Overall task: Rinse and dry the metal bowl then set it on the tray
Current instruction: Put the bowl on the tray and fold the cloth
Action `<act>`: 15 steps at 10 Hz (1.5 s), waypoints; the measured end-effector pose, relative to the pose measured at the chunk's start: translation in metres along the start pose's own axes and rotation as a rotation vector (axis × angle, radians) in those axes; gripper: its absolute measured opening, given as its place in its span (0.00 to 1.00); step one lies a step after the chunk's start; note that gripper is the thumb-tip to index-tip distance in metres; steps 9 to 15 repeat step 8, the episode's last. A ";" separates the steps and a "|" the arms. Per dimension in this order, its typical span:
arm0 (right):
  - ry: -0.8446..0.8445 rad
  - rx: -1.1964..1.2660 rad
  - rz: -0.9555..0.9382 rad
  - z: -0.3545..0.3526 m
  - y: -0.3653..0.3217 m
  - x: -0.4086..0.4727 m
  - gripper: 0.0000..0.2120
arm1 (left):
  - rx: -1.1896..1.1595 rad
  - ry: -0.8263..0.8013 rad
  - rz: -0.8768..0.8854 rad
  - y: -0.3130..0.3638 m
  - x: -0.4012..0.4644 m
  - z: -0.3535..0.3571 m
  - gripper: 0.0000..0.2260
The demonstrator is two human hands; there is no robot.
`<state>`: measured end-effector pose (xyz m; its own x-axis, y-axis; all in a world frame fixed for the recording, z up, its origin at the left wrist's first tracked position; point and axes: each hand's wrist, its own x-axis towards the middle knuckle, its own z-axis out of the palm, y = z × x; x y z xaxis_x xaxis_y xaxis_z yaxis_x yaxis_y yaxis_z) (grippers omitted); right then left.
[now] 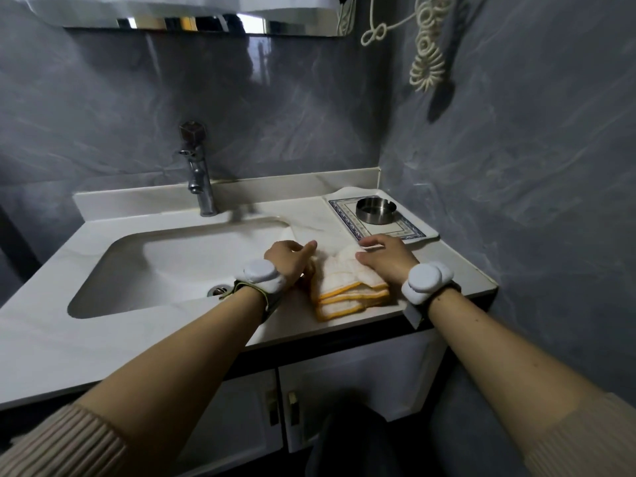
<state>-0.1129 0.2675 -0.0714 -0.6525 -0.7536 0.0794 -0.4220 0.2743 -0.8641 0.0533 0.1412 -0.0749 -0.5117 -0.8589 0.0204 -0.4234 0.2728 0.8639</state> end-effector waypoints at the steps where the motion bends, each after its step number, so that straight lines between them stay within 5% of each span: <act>1: -0.015 -0.087 0.014 -0.003 0.004 0.001 0.15 | 0.143 0.041 0.086 -0.004 0.000 -0.005 0.16; 3: 0.004 -0.124 -0.143 -0.008 0.000 -0.006 0.12 | 0.493 -0.104 0.422 -0.004 -0.010 -0.006 0.24; 5: -0.334 -0.288 -0.189 -0.022 0.009 -0.014 0.20 | 0.738 -0.205 0.309 -0.010 -0.020 -0.008 0.31; 7: -0.266 -0.574 -0.204 -0.023 0.019 -0.020 0.24 | 0.826 -0.186 0.293 -0.019 -0.026 -0.008 0.34; 15: -0.262 -0.591 -0.187 -0.021 0.009 -0.020 0.24 | 0.795 -0.184 0.285 -0.015 -0.025 -0.014 0.33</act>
